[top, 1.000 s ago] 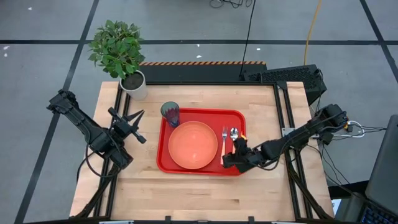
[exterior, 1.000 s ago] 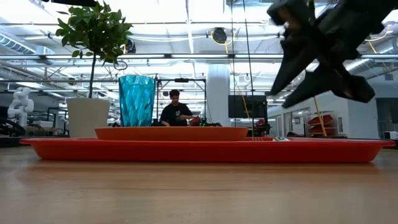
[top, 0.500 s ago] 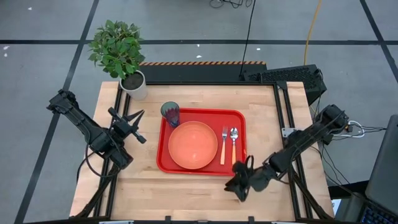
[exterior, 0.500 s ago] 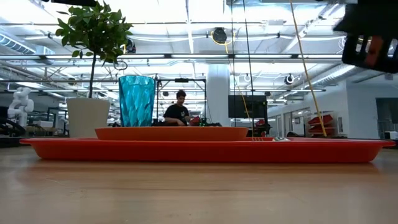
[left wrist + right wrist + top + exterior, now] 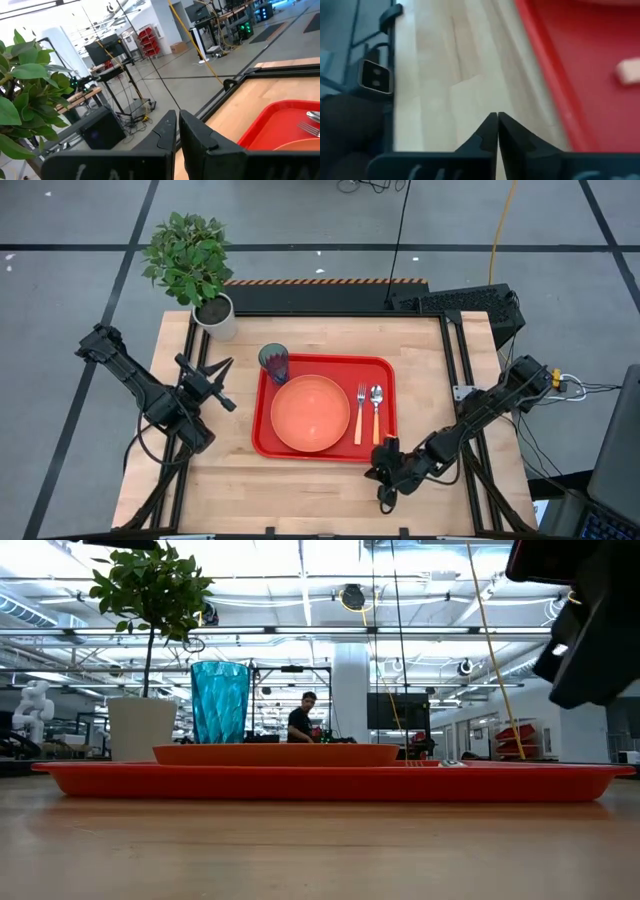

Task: Pick and place plate/cup/fork/spoon on tray
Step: Adjust the red serving tray, then return to Home Position

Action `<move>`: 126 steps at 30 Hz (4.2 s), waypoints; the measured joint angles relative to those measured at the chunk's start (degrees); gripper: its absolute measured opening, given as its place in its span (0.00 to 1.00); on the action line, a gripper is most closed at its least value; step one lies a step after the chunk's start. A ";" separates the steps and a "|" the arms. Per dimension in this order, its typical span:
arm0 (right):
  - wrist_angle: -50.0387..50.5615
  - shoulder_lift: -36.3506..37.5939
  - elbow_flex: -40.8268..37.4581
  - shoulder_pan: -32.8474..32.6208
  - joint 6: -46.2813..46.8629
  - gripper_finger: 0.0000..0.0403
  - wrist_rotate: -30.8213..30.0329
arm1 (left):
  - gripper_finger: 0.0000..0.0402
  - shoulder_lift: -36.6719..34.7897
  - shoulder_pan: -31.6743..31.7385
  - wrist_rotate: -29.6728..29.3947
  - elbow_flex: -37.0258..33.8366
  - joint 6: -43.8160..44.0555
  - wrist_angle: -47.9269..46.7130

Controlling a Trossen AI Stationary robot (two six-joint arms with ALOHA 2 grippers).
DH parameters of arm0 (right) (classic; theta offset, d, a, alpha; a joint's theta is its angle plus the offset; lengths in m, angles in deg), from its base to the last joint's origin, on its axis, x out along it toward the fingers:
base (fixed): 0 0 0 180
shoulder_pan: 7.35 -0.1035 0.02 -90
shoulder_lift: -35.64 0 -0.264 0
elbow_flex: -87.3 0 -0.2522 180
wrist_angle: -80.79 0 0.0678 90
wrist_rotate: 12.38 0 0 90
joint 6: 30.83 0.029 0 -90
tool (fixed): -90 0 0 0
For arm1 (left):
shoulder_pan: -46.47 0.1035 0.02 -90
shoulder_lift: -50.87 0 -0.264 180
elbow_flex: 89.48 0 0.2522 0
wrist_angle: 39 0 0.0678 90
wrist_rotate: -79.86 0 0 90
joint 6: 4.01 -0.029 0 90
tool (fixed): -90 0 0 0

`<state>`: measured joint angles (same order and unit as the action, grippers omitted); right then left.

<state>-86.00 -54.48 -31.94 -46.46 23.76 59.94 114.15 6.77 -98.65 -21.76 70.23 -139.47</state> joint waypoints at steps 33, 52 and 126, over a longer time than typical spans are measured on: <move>20.71 -8.49 8.37 0.55 -6.91 0.00 -0.33 | 0.06 0.02 0.00 0.54 0.02 0.82 1.39; 23.84 -8.49 8.35 1.55 -7.20 0.00 -1.96 | 0.06 0.00 0.00 0.87 0.02 0.51 1.51; -11.12 68.32 -35.87 14.12 -48.94 0.00 -1.42 | 0.00 -31.35 5.33 46.32 -22.66 -72.77 86.79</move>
<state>-97.11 13.84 -67.81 -32.34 -25.17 58.52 82.80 12.10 -52.34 -44.42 -2.54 -52.68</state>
